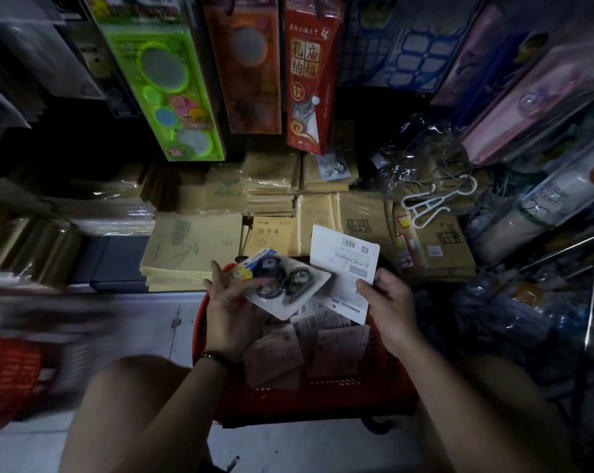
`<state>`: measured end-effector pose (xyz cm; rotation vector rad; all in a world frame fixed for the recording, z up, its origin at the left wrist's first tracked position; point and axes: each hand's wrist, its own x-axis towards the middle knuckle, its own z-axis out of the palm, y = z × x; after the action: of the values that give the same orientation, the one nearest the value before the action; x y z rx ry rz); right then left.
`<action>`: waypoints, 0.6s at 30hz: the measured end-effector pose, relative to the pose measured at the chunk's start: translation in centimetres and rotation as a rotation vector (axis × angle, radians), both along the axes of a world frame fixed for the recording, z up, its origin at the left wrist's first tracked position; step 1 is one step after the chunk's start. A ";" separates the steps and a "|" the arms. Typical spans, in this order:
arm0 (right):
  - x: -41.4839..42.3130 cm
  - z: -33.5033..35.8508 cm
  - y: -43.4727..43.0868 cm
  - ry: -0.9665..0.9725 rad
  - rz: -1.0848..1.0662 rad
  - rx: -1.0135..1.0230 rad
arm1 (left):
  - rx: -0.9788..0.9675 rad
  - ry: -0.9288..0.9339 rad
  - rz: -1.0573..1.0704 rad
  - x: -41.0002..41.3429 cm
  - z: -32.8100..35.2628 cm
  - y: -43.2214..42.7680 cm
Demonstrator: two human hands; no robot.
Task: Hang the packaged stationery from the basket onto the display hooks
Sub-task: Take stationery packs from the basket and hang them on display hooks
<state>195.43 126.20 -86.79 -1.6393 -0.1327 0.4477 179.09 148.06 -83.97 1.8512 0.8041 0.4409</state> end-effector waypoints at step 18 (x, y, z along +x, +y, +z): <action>-2.0 5.1 0.7 -0.843 0.122 -0.203 | 0.362 -0.241 -0.158 -0.6 -0.5 0.4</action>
<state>193.42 126.86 -81.73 -1.9384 -0.8385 -0.1750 178.53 148.49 -84.43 2.1235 0.4291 0.7292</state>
